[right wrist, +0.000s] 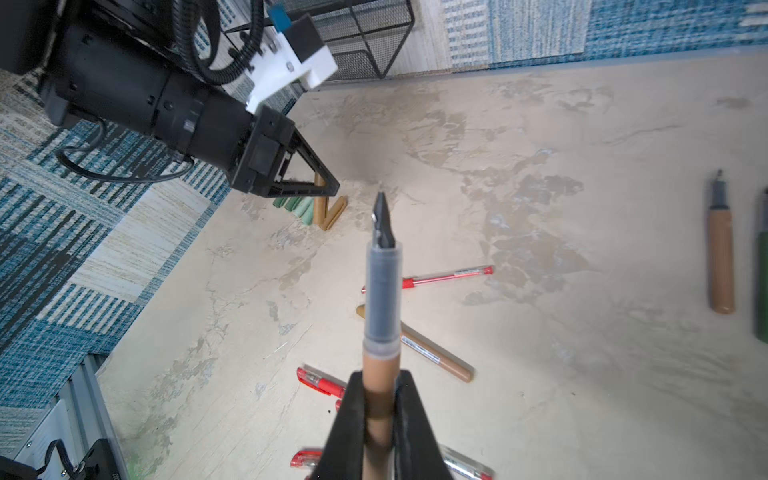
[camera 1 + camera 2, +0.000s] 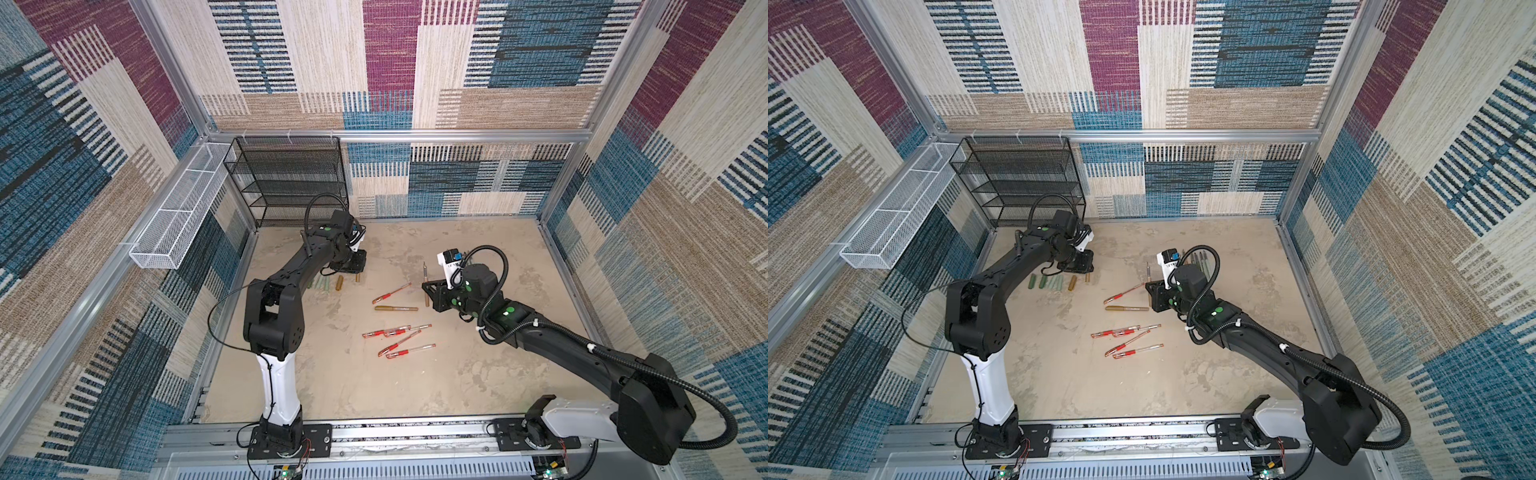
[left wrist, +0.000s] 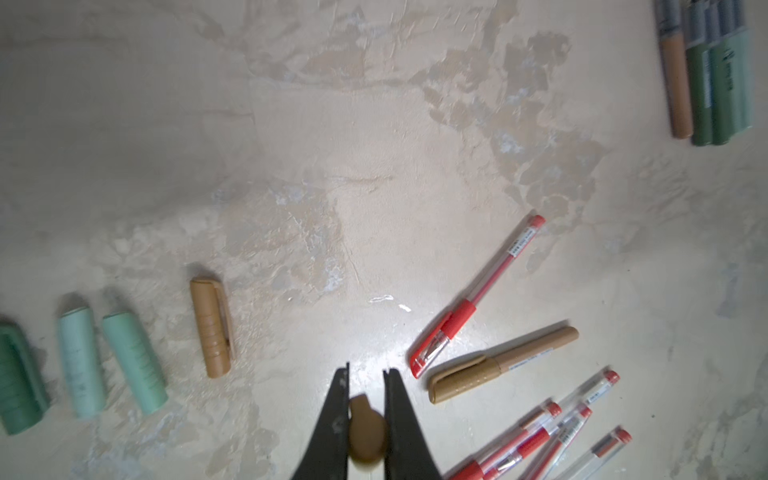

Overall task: Open the pen caps
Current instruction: 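Set the tan cap by the caps with left gripper while right carries pen away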

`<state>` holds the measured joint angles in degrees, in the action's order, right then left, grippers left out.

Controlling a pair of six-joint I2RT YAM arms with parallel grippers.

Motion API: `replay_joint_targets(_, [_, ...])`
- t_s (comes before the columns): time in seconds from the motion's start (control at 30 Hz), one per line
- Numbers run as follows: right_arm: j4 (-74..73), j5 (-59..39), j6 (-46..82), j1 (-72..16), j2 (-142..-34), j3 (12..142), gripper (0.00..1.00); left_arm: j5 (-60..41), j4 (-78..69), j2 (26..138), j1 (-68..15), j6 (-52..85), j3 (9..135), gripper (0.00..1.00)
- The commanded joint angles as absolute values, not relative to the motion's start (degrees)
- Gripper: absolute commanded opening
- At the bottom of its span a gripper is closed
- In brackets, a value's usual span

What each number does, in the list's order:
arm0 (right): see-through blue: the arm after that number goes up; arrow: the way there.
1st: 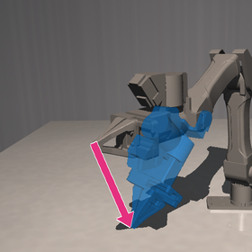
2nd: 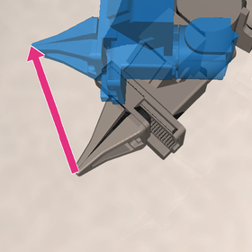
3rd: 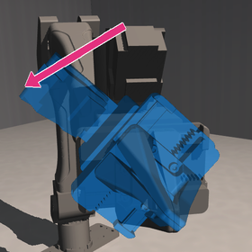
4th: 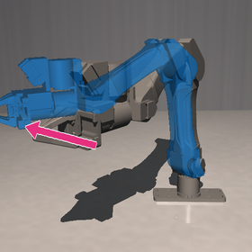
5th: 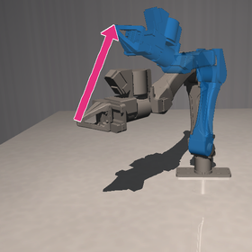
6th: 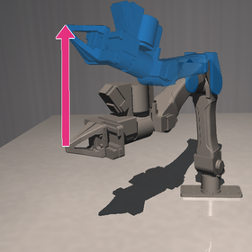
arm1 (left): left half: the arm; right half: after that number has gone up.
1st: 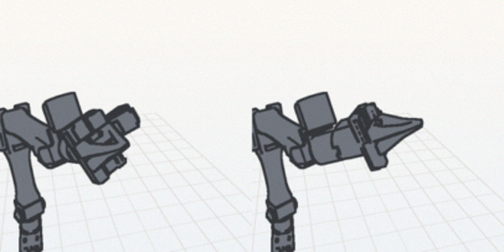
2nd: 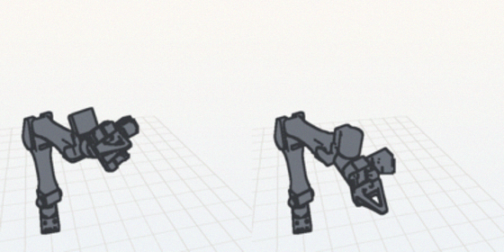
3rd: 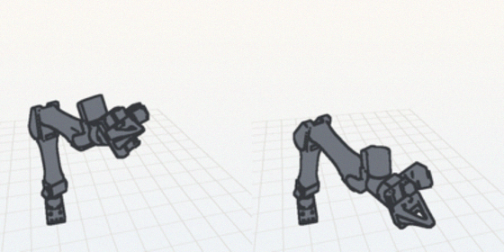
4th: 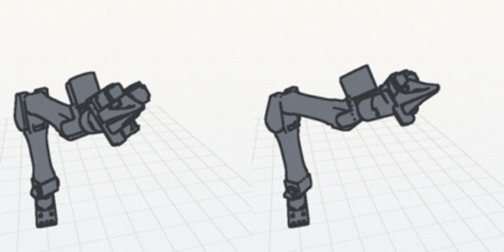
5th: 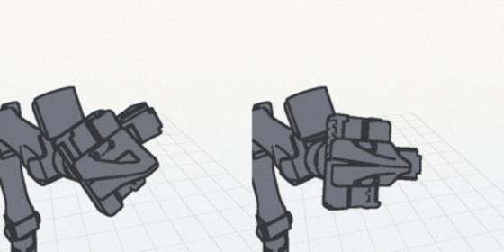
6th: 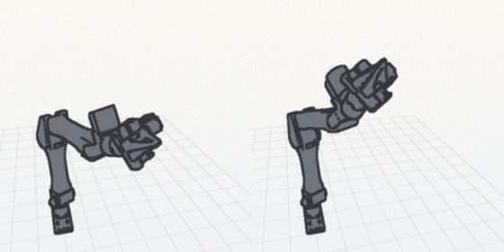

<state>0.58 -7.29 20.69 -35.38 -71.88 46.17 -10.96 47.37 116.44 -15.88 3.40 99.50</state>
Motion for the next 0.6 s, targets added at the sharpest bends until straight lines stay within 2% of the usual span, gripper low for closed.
replay_joint_targets(0.0, [2.5, -6.6, 20.6, -34.9, -69.3, 44.9, 0.0, -6.8, 51.4, 119.3, -16.0, 1.4, 101.6, 0.02])
replay_joint_targets(0.27, [3.7, -5.6, 20.7, -33.8, -65.6, 42.2, 0.0, -1.1, 54.0, 126.3, -16.2, 1.2, 106.9, 0.05])
replay_joint_targets(0.57, [4.0, -6.0, 20.5, -33.4, -65.4, 42.0, 0.0, 2.3, 54.7, 129.7, -16.2, 2.3, 109.0, 0.16])
